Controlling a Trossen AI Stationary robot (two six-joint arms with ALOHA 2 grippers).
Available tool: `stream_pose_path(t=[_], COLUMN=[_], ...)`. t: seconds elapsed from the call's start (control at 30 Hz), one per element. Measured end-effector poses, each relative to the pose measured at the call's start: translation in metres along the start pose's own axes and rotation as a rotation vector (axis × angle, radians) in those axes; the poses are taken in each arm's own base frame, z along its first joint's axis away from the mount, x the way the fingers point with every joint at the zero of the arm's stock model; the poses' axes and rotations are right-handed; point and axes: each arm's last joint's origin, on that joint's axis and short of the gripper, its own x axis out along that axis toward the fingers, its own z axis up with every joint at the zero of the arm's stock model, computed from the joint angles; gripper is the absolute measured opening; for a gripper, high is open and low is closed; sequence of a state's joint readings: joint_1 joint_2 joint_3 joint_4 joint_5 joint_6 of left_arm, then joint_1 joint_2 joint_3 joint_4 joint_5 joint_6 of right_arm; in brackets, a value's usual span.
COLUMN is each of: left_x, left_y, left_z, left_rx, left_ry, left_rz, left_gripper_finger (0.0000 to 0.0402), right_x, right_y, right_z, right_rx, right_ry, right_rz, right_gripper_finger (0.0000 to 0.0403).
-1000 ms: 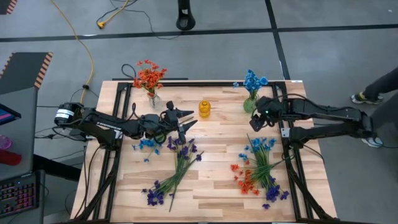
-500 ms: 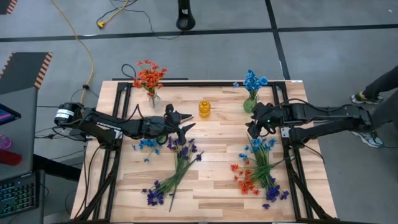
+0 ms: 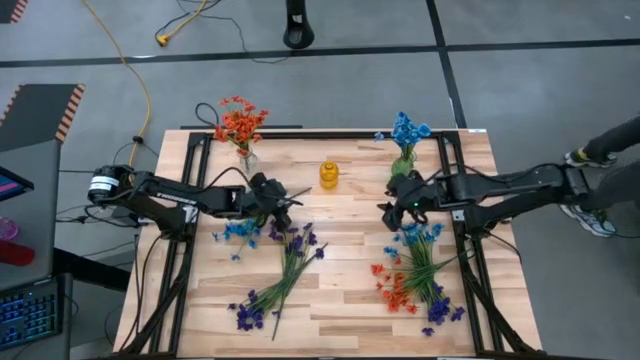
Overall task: Sort flowers into vase by color
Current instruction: Put the left blue flower into the green vase
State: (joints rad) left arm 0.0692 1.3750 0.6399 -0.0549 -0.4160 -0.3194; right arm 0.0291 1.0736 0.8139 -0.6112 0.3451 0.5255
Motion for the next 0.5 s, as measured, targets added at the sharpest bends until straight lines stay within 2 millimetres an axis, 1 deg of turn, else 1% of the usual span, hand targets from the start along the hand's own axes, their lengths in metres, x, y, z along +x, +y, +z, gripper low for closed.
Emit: stream_pose_path(t=[0.13, 0.37, 0.5], left_x=[0.001, 0.004, 0.005], left_y=[0.007, 0.014, 0.018], left_z=[-0.009, -0.027, -0.031], left_rx=[-0.009, 0.000, 0.007], left_ry=[0.093, 0.167, 0.202], left_rz=[0.042, 0.046, 0.060], left_gripper_finger=[0.0192, 0.0192, 0.0192], right_x=[0.015, 0.036, 0.045], right_y=[0.009, 0.022, 0.027], right_z=[0.005, 0.013, 0.014], right_rx=[-0.059, -0.124, -0.151], right_ry=[-0.029, -0.099, -0.111], right_rz=[0.014, 0.046, 0.051], right_gripper_finger=[0.0256, 0.0256, 0.0256])
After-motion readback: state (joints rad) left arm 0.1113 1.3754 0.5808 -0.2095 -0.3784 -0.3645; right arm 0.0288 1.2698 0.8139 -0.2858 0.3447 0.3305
